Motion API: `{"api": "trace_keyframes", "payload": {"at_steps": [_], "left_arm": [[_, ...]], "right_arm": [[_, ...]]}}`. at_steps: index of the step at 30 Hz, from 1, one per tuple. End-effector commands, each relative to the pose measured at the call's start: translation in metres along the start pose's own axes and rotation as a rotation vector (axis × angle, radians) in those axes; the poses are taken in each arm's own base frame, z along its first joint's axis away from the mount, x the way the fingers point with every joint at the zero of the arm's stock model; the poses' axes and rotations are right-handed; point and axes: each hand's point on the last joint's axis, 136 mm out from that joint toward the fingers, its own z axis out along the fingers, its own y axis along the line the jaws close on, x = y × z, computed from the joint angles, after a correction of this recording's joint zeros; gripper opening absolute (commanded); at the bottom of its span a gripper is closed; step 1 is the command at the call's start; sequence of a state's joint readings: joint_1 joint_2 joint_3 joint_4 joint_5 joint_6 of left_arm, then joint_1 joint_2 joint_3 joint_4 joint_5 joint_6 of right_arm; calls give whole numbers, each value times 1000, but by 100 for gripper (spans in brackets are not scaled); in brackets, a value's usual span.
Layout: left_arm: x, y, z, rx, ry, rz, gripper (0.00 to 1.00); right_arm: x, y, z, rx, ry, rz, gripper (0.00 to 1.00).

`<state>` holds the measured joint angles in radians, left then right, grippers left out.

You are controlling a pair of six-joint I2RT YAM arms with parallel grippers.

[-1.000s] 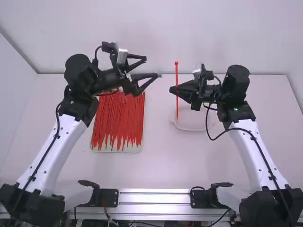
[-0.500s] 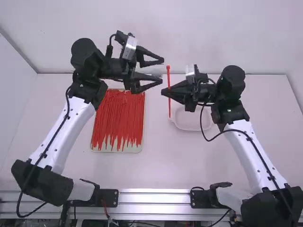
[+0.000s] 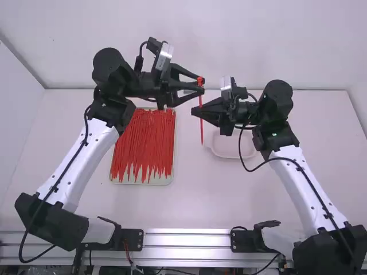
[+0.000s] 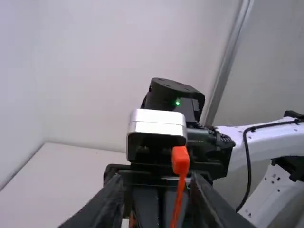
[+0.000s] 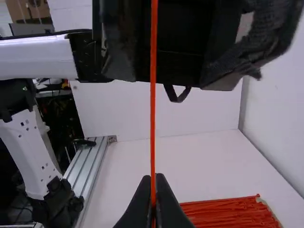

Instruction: Fasten the cable tie

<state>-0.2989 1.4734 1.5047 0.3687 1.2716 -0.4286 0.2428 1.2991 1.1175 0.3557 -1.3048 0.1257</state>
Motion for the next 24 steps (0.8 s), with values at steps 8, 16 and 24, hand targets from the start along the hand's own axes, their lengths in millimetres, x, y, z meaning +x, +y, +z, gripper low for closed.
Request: {"api": "trace_keyframes", "payload": {"at_steps": [8, 16, 24], "left_arm": [[-10, 1, 0, -22, -20, 4, 9], [-14, 1, 0, -25, -31, 13, 2], [-16, 7, -2, -56, -42, 8, 2]], "right_arm": [[-17, 7, -1, 1, -14, -44, 0], [-17, 6, -1, 3, -14, -43, 2], [-11, 0, -2, 34, -3, 10, 99]]}}
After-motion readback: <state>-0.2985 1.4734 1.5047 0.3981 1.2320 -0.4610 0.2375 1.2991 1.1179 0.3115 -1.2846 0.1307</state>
